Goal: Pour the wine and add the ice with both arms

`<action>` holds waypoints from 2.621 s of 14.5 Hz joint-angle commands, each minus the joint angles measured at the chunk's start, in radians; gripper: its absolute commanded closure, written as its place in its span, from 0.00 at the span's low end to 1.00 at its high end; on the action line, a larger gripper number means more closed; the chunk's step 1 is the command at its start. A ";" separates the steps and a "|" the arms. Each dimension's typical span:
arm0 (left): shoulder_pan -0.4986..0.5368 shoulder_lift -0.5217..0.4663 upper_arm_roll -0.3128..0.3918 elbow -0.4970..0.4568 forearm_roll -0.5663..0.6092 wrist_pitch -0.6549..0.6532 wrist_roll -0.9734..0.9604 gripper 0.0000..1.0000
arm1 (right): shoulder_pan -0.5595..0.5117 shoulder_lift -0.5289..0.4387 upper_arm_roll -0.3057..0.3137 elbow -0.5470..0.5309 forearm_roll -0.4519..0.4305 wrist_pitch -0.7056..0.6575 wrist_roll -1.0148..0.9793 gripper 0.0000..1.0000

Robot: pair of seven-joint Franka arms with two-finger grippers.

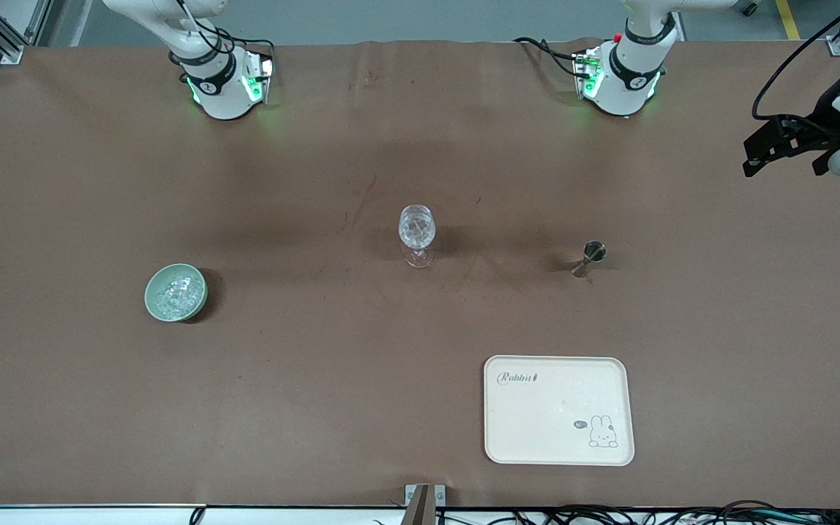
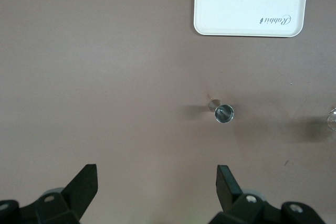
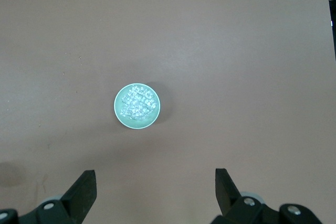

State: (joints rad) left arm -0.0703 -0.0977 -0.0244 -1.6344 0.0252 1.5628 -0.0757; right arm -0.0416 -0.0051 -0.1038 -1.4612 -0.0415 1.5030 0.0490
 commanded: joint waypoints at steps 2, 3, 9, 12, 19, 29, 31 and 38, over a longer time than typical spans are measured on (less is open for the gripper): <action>0.006 0.007 -0.003 0.024 0.006 -0.006 0.008 0.00 | -0.011 -0.004 0.006 -0.005 -0.001 -0.001 -0.005 0.00; 0.006 0.007 -0.002 0.025 0.005 -0.006 0.008 0.00 | -0.011 -0.006 0.006 -0.005 -0.001 -0.001 -0.005 0.00; 0.029 0.032 0.001 0.027 0.015 -0.004 0.024 0.00 | -0.015 -0.003 0.006 -0.010 -0.001 0.000 -0.006 0.00; 0.047 0.064 0.001 0.024 0.001 -0.015 -0.021 0.00 | -0.009 0.023 0.006 -0.030 -0.001 0.012 -0.011 0.00; 0.165 0.220 0.001 0.001 -0.186 -0.044 -0.333 0.00 | 0.011 0.051 0.007 -0.292 0.012 0.233 -0.124 0.00; 0.311 0.552 0.001 -0.002 -0.594 0.023 -0.591 0.02 | 0.037 0.143 0.046 -0.593 0.022 0.686 -0.147 0.00; 0.311 0.611 0.001 -0.004 -0.675 0.034 -0.660 0.03 | 0.037 0.191 0.050 -0.594 0.022 0.716 -0.184 0.00; 0.331 0.748 0.001 -0.073 -0.835 0.040 -0.664 0.06 | 0.037 0.260 0.059 -0.699 0.020 0.907 -0.244 0.04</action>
State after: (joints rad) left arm 0.2544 0.6341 -0.0210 -1.6840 -0.7738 1.5999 -0.7415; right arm -0.0024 0.2472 -0.0479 -2.1336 -0.0362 2.3732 -0.1658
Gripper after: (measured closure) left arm 0.048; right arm 0.022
